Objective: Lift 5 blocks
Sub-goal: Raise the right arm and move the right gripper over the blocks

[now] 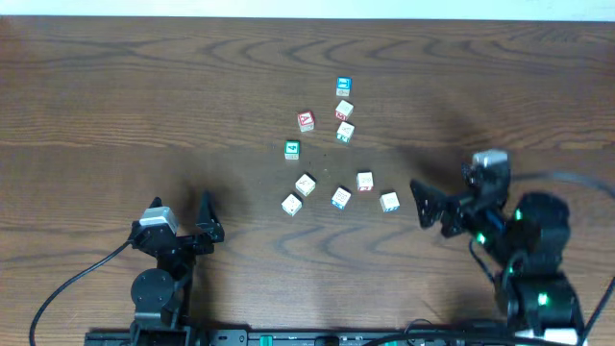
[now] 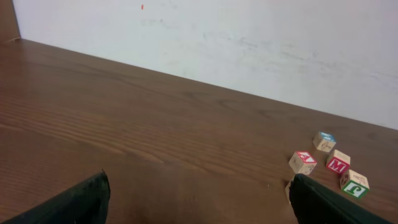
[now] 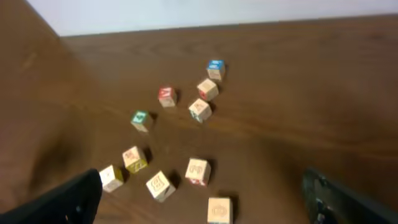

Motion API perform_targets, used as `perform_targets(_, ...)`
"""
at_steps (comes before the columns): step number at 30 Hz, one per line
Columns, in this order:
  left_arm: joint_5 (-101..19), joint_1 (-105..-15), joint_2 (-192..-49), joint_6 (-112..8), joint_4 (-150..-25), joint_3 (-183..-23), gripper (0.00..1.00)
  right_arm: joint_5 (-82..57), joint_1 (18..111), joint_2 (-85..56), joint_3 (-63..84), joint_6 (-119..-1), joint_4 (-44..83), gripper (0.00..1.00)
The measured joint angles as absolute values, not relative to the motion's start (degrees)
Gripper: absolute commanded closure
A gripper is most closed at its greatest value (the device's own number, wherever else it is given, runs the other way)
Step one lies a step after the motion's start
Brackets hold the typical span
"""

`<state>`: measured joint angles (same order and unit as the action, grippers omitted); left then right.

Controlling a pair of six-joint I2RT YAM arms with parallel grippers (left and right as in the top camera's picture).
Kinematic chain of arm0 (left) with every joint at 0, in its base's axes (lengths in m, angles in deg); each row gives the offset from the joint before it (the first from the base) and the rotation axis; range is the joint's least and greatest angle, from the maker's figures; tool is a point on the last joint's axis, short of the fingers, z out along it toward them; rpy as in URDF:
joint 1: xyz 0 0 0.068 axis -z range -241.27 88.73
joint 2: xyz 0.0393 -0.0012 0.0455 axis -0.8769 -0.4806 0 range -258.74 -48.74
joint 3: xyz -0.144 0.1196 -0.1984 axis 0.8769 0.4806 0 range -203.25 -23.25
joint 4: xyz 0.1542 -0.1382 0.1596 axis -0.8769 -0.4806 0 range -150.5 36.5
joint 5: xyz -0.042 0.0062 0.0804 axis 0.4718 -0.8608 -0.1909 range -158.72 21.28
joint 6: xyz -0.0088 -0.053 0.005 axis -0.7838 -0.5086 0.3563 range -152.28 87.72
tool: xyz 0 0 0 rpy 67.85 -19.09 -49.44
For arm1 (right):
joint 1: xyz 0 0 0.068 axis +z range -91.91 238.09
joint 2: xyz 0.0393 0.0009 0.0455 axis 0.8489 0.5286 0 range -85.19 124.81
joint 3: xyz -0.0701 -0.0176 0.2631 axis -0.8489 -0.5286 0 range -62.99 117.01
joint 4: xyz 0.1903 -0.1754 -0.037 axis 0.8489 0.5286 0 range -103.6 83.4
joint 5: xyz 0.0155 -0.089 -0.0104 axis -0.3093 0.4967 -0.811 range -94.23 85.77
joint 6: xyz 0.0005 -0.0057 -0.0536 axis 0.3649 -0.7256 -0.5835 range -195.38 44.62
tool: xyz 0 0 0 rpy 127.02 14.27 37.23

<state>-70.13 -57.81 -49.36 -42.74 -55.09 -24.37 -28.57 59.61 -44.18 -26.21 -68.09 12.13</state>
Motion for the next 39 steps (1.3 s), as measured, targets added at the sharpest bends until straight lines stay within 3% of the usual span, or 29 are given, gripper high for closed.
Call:
perform_targets(9,-70.1,-57.8,-49.4,-42.7,-55.1,-24.4,0.08,-26.5,59.7,-19.8,-3.3,-69.8,40.3,0.01)
perform_targets(17,-70.1,-57.8,-49.4,-42.7,-55.1,-24.4,0.08,-25.2,63.7,-9.8,7.4,-73.6,49.7,0.01)
perform_targets(26,-70.1,-57.8,-49.4,-42.7,-55.1,-24.4,0.08,-25.2,71.6,-8.7,8.3,-76.7,50.8,0.01)
perform_targets(39,-70.1,-57.8,-49.4,-42.7,-55.1,-24.4,0.08,-24.0,72.1,-4.7,8.3,-78.8,49.1,0.01)
